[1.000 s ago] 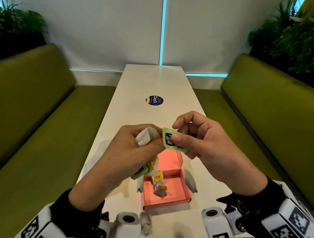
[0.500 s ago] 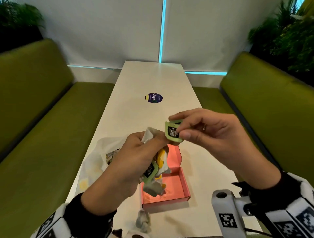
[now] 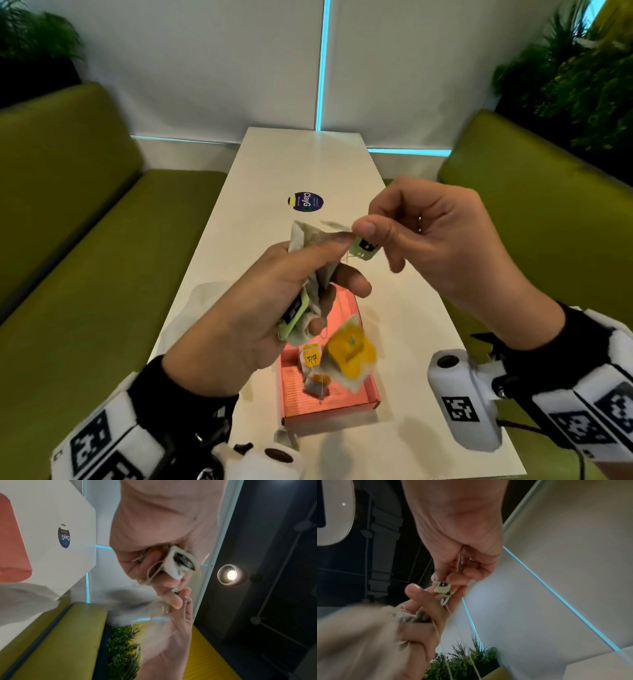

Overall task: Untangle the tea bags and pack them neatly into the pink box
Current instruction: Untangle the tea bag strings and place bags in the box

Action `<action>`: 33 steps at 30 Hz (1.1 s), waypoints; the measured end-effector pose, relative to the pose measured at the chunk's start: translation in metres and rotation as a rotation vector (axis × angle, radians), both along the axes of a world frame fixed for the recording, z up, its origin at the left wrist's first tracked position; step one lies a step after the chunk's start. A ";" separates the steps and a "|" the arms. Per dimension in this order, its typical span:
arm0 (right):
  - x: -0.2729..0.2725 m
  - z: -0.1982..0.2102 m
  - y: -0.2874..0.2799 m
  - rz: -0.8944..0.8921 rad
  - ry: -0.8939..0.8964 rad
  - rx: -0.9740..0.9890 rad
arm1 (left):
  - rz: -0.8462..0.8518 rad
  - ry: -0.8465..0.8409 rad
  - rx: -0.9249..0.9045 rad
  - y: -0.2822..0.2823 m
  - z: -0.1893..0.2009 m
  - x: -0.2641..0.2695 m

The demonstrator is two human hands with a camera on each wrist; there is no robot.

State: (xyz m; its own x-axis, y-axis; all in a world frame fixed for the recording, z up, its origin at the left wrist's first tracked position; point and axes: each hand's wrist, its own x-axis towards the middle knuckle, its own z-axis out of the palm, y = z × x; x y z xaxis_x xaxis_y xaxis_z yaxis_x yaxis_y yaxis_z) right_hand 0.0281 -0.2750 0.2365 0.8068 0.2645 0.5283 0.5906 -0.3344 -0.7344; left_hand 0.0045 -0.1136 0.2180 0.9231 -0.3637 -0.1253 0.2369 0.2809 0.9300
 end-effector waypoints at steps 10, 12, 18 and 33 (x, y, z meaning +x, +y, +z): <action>0.001 0.014 -0.007 0.160 0.189 0.343 | 0.219 0.062 0.014 -0.003 0.009 0.009; -0.001 0.015 -0.009 0.218 0.278 0.430 | 0.285 0.047 0.035 -0.002 0.008 0.010; -0.006 0.026 -0.012 0.190 0.388 0.577 | 0.424 -0.110 0.167 0.004 0.015 0.006; -0.001 0.037 -0.004 0.046 0.376 0.646 | 0.335 -0.325 0.278 0.012 0.028 0.011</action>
State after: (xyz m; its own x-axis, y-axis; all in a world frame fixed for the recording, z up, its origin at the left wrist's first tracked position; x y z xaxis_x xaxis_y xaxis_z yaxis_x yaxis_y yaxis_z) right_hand 0.0274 -0.2793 0.2735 0.9592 0.0328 0.2807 0.2640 0.2511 -0.9313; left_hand 0.0160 -0.1013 0.2462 0.9900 -0.0363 0.1366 -0.1357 0.0251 0.9904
